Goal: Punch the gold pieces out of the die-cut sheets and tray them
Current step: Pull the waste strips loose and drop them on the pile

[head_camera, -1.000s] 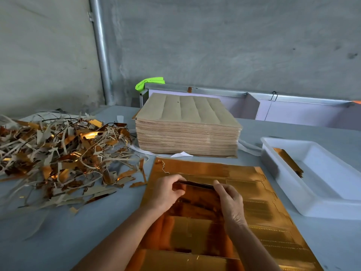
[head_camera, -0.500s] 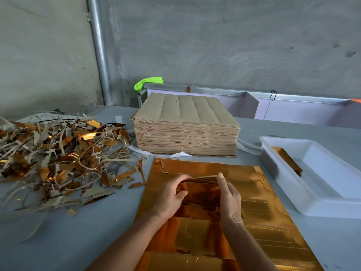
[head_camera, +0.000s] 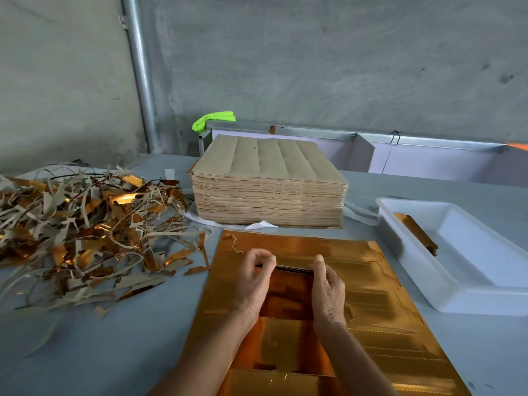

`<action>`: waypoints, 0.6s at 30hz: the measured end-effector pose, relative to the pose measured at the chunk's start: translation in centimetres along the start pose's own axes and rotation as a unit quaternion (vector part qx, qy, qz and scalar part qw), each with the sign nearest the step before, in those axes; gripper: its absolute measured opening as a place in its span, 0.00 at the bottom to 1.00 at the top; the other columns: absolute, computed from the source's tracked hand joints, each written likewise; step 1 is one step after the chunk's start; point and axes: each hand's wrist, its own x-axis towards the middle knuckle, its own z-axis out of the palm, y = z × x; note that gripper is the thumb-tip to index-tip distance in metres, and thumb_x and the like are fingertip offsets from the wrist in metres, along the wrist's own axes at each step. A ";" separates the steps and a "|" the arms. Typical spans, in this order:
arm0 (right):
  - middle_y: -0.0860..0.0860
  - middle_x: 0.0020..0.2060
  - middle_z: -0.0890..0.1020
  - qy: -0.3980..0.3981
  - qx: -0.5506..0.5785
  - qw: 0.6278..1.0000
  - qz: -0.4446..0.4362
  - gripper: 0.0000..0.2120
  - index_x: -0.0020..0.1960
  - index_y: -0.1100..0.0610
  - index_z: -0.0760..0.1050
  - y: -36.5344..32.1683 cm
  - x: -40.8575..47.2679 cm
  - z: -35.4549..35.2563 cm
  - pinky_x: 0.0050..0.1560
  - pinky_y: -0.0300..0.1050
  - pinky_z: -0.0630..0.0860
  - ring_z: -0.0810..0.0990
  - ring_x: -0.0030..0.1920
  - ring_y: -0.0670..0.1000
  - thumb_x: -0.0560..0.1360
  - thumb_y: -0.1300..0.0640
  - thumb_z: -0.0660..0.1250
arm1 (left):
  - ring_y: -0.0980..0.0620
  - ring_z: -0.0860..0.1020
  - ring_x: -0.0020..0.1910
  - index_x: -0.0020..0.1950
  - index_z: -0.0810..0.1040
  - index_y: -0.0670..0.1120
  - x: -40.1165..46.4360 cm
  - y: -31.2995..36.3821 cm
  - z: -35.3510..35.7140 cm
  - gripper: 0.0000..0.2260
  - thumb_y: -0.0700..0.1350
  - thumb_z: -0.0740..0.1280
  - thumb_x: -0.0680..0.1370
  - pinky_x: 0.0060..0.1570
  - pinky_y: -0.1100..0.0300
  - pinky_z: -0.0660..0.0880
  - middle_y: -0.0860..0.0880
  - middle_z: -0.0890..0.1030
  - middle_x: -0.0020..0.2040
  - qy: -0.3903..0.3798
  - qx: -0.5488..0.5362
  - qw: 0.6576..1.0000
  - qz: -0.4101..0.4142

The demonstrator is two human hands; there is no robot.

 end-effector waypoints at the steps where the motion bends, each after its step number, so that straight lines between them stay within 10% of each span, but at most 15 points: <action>1: 0.67 0.42 0.78 -0.004 0.006 1.000 -0.005 0.30 0.45 0.68 0.74 0.1 0.0 -0.1 0.50 0.59 0.76 0.74 0.44 0.66 0.77 0.39 0.55 | 0.57 0.76 0.48 0.48 0.76 0.50 -0.1 -0.1 0.0 0.01 0.44 0.66 0.78 0.46 0.67 0.70 0.52 0.79 0.46 0.006 -0.006 1.000 0.002; 5: 0.56 0.29 0.76 -0.033 0.027 0.999 0.004 0.32 0.37 0.66 0.74 1.0 -0.2 -0.4 0.38 0.43 0.75 0.74 0.35 0.54 0.73 0.36 0.54 | 0.58 0.74 0.41 0.43 0.77 0.45 -0.4 -0.6 0.1 0.06 0.42 0.63 0.79 0.42 0.72 0.70 0.48 0.77 0.40 -0.004 0.006 1.000 -0.003; 15: 0.61 0.41 0.82 -0.105 0.022 0.994 0.032 0.25 0.45 0.60 0.79 0.4 1.0 -1.6 0.52 0.53 0.78 0.80 0.46 0.58 0.79 0.41 0.53 | 0.56 0.72 0.47 0.51 0.76 0.44 -0.4 0.5 -1.6 0.20 0.61 0.64 0.75 0.51 0.63 0.68 0.52 0.76 0.44 -0.177 0.066 0.981 -0.054; 18: 0.63 0.48 0.82 -0.141 0.023 0.988 0.055 0.26 0.50 0.58 0.79 -0.3 1.5 -1.9 0.57 0.60 0.77 0.80 0.52 0.62 0.77 0.38 0.55 | 0.58 0.74 0.57 0.57 0.76 0.53 0.4 0.2 -1.9 0.11 0.46 0.70 0.75 0.55 0.63 0.70 0.54 0.78 0.56 -0.168 0.120 0.975 -0.078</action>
